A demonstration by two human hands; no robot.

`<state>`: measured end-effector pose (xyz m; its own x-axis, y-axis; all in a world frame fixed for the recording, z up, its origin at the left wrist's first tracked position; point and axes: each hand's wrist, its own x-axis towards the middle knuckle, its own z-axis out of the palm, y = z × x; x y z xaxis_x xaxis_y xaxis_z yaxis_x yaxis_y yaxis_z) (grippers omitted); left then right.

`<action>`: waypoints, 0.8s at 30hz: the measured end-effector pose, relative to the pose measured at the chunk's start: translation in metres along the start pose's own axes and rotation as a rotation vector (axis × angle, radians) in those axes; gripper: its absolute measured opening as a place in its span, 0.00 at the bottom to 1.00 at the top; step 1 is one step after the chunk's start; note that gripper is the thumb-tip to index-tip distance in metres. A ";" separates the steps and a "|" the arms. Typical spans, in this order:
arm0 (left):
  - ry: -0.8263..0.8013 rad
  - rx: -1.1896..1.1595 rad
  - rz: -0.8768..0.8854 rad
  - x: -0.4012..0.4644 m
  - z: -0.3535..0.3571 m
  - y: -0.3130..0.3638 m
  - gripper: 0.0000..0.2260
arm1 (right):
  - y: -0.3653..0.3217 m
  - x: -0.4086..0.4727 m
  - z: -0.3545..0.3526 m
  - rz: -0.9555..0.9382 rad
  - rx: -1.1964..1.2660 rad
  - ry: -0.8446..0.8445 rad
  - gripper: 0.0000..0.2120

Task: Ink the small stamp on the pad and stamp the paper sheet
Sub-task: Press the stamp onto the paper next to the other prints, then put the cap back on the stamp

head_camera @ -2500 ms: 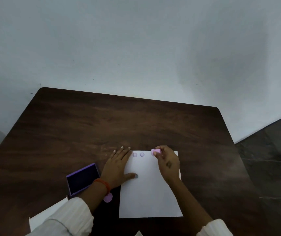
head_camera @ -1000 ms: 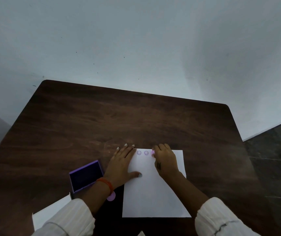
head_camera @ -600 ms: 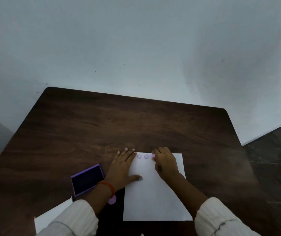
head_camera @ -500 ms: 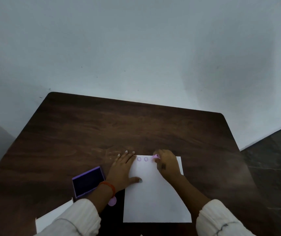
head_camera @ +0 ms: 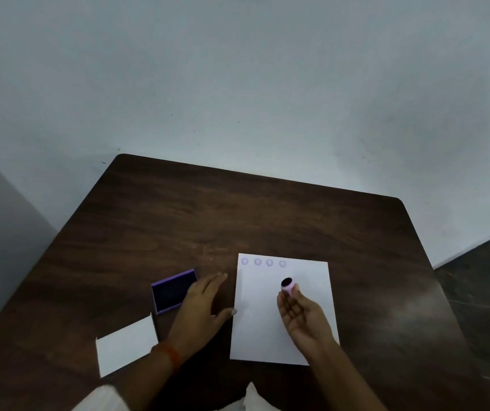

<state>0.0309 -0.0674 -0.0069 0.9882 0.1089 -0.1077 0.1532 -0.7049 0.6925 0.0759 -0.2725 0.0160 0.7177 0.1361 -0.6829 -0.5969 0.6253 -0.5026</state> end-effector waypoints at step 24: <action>0.075 -0.061 -0.111 -0.040 0.001 -0.008 0.14 | 0.052 -0.010 0.003 -0.076 -0.448 -0.032 0.07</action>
<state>-0.0096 -0.0664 -0.0092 0.9621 0.2373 -0.1342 0.2590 -0.6417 0.7219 0.0388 -0.2386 -0.0021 0.7721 0.1304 -0.6220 -0.6332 0.2412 -0.7354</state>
